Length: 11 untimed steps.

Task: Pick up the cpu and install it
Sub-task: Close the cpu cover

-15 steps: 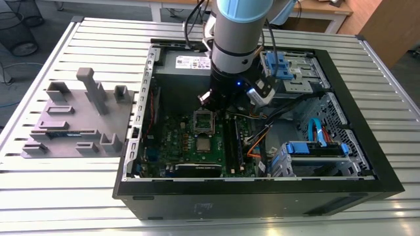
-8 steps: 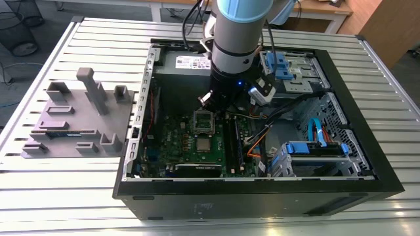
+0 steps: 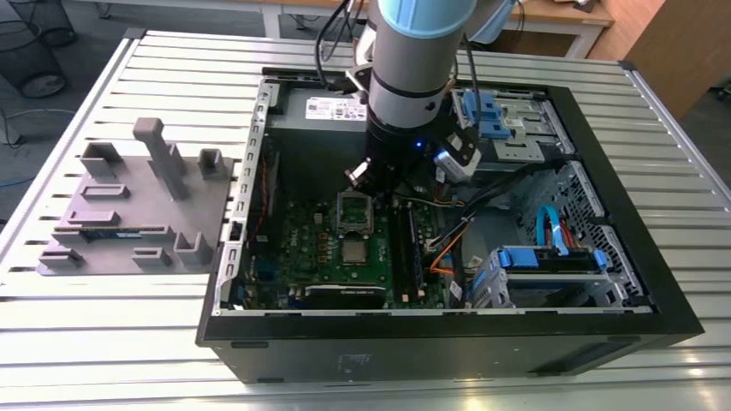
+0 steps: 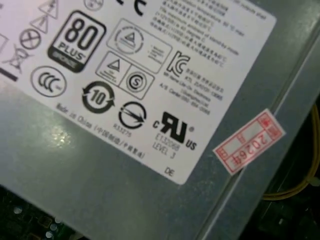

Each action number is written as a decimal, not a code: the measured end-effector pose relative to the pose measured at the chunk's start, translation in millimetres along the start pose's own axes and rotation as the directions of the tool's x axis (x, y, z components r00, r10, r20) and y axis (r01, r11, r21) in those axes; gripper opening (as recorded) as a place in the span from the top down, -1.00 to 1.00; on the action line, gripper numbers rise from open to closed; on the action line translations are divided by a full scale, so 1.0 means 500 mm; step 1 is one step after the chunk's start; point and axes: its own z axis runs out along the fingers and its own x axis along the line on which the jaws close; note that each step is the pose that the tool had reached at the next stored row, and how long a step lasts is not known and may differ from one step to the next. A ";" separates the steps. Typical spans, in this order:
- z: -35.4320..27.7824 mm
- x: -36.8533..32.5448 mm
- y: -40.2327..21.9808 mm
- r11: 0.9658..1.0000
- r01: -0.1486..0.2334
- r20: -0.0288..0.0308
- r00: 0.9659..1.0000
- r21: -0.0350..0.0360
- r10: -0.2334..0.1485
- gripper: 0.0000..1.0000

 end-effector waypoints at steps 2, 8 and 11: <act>-0.003 0.000 -0.001 1.000 0.007 0.000 1.000 0.000 -0.007 0.79; -0.011 0.002 -0.002 1.000 0.025 -0.001 1.000 -0.001 -0.025 0.79; -0.015 0.002 -0.003 0.999 0.033 -0.001 0.999 -0.002 -0.033 0.79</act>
